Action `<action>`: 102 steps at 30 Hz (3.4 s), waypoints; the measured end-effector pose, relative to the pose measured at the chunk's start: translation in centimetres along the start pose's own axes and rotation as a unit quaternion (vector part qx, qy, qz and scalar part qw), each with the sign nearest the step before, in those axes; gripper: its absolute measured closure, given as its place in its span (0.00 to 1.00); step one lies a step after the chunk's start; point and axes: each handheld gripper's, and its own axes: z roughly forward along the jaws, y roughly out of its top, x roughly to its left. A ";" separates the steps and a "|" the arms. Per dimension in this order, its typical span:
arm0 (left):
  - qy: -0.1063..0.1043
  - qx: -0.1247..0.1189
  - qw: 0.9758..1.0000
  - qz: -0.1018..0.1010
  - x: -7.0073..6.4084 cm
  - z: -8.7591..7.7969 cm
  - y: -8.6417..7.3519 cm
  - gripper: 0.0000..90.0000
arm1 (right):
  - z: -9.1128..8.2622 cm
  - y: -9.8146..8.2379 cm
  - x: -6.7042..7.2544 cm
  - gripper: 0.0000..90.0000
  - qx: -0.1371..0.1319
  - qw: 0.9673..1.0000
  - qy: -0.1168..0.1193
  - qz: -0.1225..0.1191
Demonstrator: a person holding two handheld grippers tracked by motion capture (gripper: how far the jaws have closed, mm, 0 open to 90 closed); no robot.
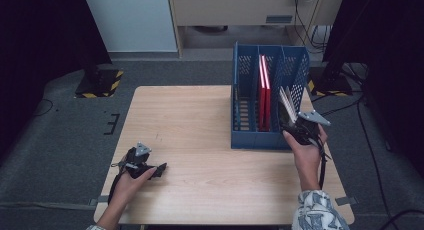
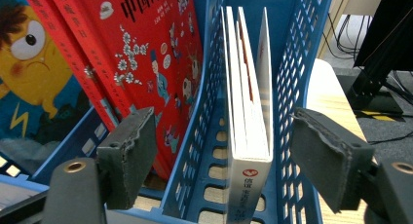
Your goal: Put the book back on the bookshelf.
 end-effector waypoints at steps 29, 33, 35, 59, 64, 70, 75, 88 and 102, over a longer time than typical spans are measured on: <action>0.000 0.000 1.000 -0.001 0.0 0.0 0.0 0.00 | -4.9 -4.1 4.4 0.13 0.004 0.997 0.074 -0.022; 0.000 0.000 1.000 -0.001 0.0 0.0 0.0 0.00 | -5.0 -5.2 5.3 0.13 0.015 0.996 0.087 -0.024; 0.000 0.000 1.000 0.000 0.0 0.0 0.0 0.00 | -5.0 -5.6 5.8 0.13 0.021 0.995 0.096 -0.027; 0.000 0.000 1.000 0.000 0.0 0.0 0.0 0.00 | -3.8 -7.3 9.4 0.11 0.068 0.985 0.149 -0.057; 0.000 0.000 1.000 0.000 0.0 0.0 0.0 0.00 | -3.6 -7.4 10.4 0.11 0.073 0.982 0.164 -0.066; 0.001 0.000 1.000 0.000 0.0 0.0 0.0 0.00 | -3.6 -7.6 11.7 0.11 0.080 0.978 0.178 -0.075; 0.001 0.001 1.000 0.000 -0.1 0.0 0.0 0.00 | -3.4 -8.0 12.9 0.10 0.088 0.974 0.191 -0.086; 0.000 0.000 1.000 0.000 -0.1 0.0 0.0 0.00 | -1.8 -9.1 16.4 0.10 0.122 0.962 0.215 -0.117; 0.000 -0.001 1.000 -0.001 -0.1 0.0 0.0 0.00 | 0.1 -10.3 18.3 0.09 0.144 0.960 0.200 -0.133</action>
